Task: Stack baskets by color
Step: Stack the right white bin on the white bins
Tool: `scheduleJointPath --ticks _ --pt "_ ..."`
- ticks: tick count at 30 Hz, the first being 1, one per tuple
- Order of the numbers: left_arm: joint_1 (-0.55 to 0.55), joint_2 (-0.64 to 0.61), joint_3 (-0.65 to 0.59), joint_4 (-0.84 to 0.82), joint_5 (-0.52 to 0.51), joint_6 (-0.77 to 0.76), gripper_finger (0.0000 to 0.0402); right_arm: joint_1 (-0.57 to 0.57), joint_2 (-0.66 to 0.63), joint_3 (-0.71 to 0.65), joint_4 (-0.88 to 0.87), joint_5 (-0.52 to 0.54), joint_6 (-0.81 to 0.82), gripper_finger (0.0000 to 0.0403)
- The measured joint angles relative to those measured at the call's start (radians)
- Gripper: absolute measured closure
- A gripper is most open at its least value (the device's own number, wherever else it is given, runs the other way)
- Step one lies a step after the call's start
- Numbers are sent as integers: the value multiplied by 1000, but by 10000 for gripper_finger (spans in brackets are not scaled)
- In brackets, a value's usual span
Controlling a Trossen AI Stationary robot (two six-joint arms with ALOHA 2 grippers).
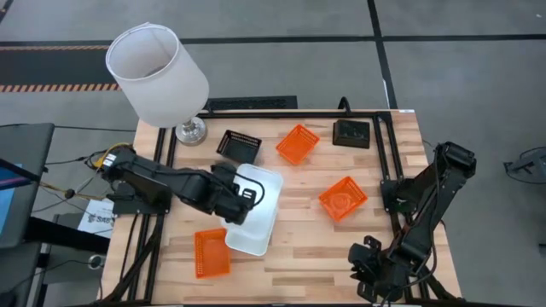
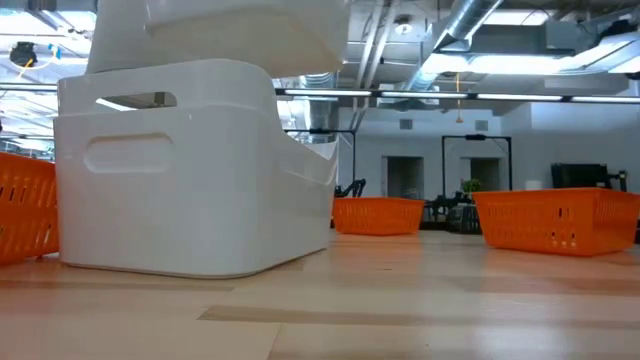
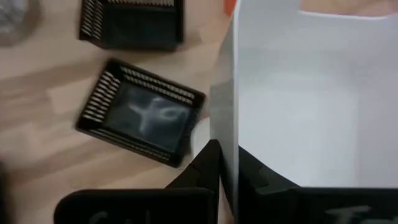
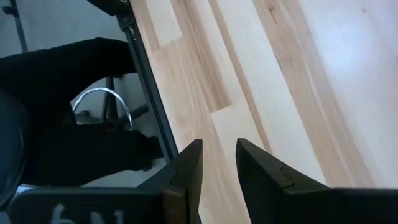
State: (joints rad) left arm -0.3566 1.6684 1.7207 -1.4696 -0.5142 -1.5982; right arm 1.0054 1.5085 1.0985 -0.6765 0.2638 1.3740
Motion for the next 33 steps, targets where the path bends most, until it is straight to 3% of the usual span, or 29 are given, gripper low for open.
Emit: scheduleJointPath --ticks 19,33 --pt "-23 -7 -236 213 94 50 401 0 0 0 0 1 -24 282" --pt "-37 -17 -315 317 128 -5 401 0 0 0 0 1 -23 282"
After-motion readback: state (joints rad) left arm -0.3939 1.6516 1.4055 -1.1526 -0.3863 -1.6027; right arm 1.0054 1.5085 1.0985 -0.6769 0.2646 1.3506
